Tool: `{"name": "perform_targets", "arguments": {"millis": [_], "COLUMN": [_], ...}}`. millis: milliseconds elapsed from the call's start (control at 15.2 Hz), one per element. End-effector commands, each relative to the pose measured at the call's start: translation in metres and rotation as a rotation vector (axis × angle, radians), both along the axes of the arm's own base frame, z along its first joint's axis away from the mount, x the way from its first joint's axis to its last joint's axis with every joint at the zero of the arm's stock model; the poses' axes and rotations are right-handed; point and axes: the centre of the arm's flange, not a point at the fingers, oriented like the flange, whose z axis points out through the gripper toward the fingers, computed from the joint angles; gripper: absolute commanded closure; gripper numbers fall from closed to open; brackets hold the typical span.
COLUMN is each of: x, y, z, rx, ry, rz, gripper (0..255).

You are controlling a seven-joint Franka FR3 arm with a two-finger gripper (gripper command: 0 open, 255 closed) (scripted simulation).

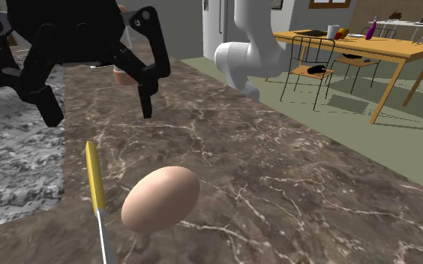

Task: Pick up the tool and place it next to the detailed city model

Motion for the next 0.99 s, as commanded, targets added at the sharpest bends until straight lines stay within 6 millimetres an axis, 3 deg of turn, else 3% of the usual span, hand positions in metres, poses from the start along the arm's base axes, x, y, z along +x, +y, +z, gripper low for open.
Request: {"name": "perform_targets", "arguments": {"millis": [0, 462, 924], "x": [0.02, 0.07, 0.072], "y": [0.018, 0.092, 0.098], "z": [-0.005, -0.018, -0.05], "rx": [0.005, 0.02, 0.021], "ry": [-0.002, -0.007, -0.008], "rz": [0.076, 0.331, 0.348], "gripper": [0, 0, 0]}}
